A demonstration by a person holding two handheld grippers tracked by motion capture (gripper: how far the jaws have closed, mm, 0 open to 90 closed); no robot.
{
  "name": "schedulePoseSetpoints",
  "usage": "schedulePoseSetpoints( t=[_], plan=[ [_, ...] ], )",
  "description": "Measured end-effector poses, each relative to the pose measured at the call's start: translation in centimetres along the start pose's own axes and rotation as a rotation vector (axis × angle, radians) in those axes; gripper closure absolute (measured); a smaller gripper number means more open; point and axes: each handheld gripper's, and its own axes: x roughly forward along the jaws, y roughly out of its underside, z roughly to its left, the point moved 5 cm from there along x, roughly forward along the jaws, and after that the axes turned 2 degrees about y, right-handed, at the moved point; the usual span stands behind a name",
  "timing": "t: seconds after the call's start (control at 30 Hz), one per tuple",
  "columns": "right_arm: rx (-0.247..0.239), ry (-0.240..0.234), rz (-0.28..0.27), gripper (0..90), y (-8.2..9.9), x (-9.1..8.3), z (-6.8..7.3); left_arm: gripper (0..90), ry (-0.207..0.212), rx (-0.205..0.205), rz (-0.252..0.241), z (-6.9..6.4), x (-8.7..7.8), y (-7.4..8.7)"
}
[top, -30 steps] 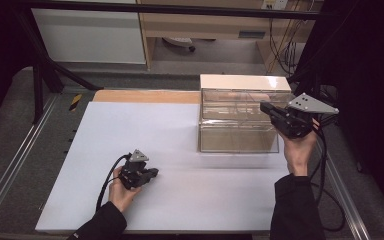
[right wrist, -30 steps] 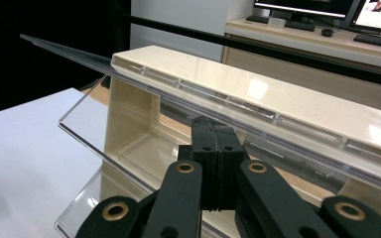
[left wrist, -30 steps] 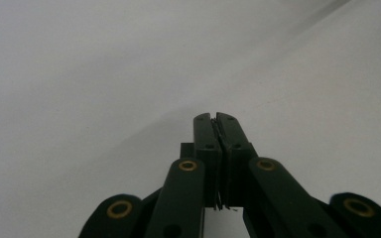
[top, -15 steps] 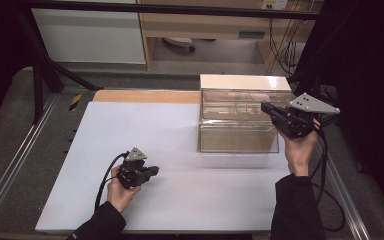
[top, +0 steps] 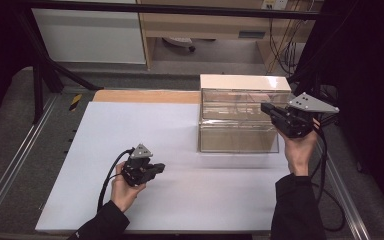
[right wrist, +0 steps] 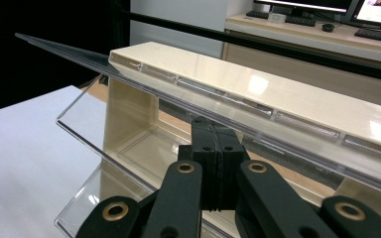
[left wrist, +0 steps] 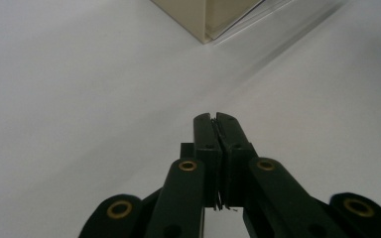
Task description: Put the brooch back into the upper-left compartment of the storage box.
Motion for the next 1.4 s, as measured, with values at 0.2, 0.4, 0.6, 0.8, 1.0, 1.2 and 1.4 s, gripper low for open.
schedulePoseSetpoints(
  t=[0.2, 0.4, 0.6, 0.8, 1.0, 1.2, 1.4],
  plan=[
    [0.004, -0.002, 0.002, 90.0, 0.0, 0.0, 0.0, 88.0, 0.012, 0.021, -0.023, -0.9, -0.1, -1.9],
    [0.004, 0.001, 0.003, 90.0, 0.0, -0.1, 0.0, 88.0, 0.016, 0.044, -0.037, -1.6, 0.0, -3.6],
    [0.007, -0.001, 0.004, 90.0, 0.0, -0.1, -0.1, 87.9, 0.026, 0.055, -0.053, -2.2, 0.0, -5.1],
    [0.007, -0.001, 0.005, 90.0, 0.0, -0.1, -0.1, 88.0, 0.032, 0.079, -0.075, -2.9, -0.2, -7.0],
    [0.004, 0.001, 0.006, 90.0, 0.0, -0.2, -0.1, 88.0, 0.035, 0.089, -0.09, -3.4, -0.3, -8.1],
    [0.004, 0.001, 0.007, 90.0, 0.0, -0.2, -0.1, 88.0, 0.038, 0.102, -0.11, -3.8, -0.4, -9.7],
    [0.003, 0.0, 0.009, 90.0, 0.0, -0.3, -0.2, 88.0, 0.041, 0.11, -0.119, -4.2, -0.4, -10.7]
  ],
)
